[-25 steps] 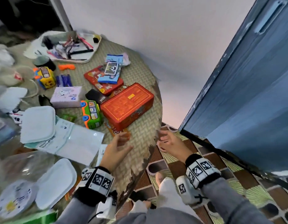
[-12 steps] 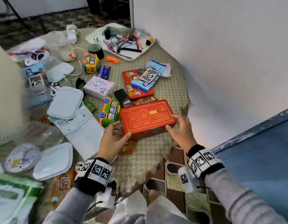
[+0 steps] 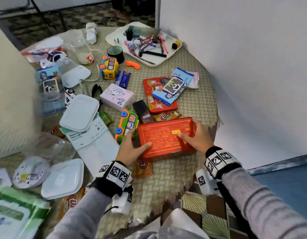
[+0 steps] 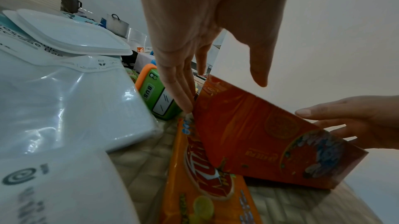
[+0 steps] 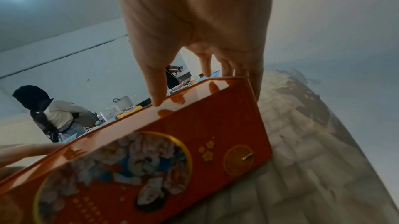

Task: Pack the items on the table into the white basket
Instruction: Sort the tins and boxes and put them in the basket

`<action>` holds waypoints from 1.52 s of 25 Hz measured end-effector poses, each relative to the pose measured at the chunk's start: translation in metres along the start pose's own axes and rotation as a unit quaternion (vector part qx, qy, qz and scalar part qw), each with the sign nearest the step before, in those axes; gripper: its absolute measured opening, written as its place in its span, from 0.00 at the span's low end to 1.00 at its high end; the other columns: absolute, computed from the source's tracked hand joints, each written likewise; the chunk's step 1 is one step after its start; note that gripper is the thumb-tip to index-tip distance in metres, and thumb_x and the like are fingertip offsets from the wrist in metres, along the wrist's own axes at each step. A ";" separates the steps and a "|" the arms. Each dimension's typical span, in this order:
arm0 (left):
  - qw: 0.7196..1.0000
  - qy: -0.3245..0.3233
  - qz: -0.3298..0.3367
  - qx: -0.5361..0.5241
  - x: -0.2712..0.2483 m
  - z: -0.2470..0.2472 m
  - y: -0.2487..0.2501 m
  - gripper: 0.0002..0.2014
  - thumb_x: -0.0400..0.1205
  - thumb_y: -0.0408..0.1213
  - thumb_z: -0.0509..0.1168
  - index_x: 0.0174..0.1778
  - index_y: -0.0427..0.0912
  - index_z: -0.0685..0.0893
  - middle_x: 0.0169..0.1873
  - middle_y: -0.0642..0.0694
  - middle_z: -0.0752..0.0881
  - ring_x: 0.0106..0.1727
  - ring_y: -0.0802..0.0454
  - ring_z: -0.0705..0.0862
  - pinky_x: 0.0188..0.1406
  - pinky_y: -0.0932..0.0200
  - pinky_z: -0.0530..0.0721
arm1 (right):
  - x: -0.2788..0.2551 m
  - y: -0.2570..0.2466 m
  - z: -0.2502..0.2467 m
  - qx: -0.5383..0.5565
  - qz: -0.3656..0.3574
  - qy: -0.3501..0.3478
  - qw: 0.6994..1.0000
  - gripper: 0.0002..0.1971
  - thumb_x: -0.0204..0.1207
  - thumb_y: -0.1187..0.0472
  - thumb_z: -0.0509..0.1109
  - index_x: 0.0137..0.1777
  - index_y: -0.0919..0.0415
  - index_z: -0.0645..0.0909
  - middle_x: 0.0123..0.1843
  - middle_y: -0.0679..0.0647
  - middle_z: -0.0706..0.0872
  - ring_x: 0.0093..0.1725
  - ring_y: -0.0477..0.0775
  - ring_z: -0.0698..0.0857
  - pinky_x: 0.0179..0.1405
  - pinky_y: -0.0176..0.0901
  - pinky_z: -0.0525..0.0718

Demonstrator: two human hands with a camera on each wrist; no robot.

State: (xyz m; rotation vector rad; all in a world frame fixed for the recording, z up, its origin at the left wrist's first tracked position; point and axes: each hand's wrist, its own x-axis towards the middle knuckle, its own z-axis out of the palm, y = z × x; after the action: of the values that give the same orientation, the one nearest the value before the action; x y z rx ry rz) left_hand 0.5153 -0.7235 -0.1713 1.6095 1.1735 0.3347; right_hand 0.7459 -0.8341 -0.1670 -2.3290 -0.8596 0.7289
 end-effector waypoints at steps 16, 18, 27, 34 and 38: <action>0.981 0.101 0.057 -0.154 -0.021 0.030 0.032 0.36 0.65 0.46 0.79 0.66 0.54 0.68 0.59 0.58 0.77 0.64 0.50 0.80 0.59 0.51 0.84 | 0.026 0.005 -0.044 0.078 -0.116 0.011 0.990 0.52 0.56 0.44 0.84 0.79 0.54 0.64 0.72 0.56 0.68 0.72 0.53 0.72 0.74 0.50 0.71; 0.968 0.130 0.056 -0.205 -0.023 0.037 0.035 0.32 0.65 0.50 0.78 0.61 0.51 0.71 0.61 0.53 0.79 0.64 0.50 0.81 0.60 0.53 0.83 | 0.027 0.010 -0.047 0.128 -0.126 0.016 0.984 0.52 0.52 0.34 0.79 0.77 0.52 0.67 0.69 0.54 0.70 0.69 0.51 0.75 0.73 0.53 0.75; 0.938 0.191 0.067 -0.281 -0.036 0.055 0.036 0.25 0.72 0.29 0.75 0.61 0.47 0.73 0.55 0.50 0.81 0.60 0.55 0.84 0.50 0.67 0.85 | 0.025 0.036 -0.050 0.261 -0.150 -0.006 0.953 0.41 0.54 0.48 0.86 0.66 0.53 0.70 0.63 0.57 0.78 0.61 0.56 0.83 0.55 0.41 0.85; 0.967 0.156 0.047 -0.198 -0.044 0.070 0.005 0.41 0.68 0.26 0.78 0.75 0.52 0.69 0.67 0.44 0.74 0.64 0.62 0.79 0.66 0.53 0.81 | 0.018 0.069 -0.048 0.239 -0.117 -0.099 0.959 0.52 0.50 0.49 0.84 0.77 0.55 0.68 0.75 0.55 0.68 0.70 0.51 0.78 0.64 0.44 0.83; 0.977 0.175 0.033 -0.117 -0.042 0.078 0.003 0.38 0.64 0.44 0.79 0.72 0.46 0.75 0.63 0.44 0.75 0.62 0.69 0.77 0.65 0.69 0.76 | 0.021 0.080 -0.037 0.228 -0.085 -0.088 0.966 0.49 0.49 0.39 0.86 0.71 0.56 0.75 0.69 0.57 0.78 0.64 0.48 0.83 0.64 0.52 0.84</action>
State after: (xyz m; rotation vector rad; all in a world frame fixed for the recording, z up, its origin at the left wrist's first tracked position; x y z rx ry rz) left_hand 0.5527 -0.8032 -0.1856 1.4187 1.2896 0.7948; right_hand 0.8160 -0.8824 -0.1988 -1.7824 -0.8503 0.9539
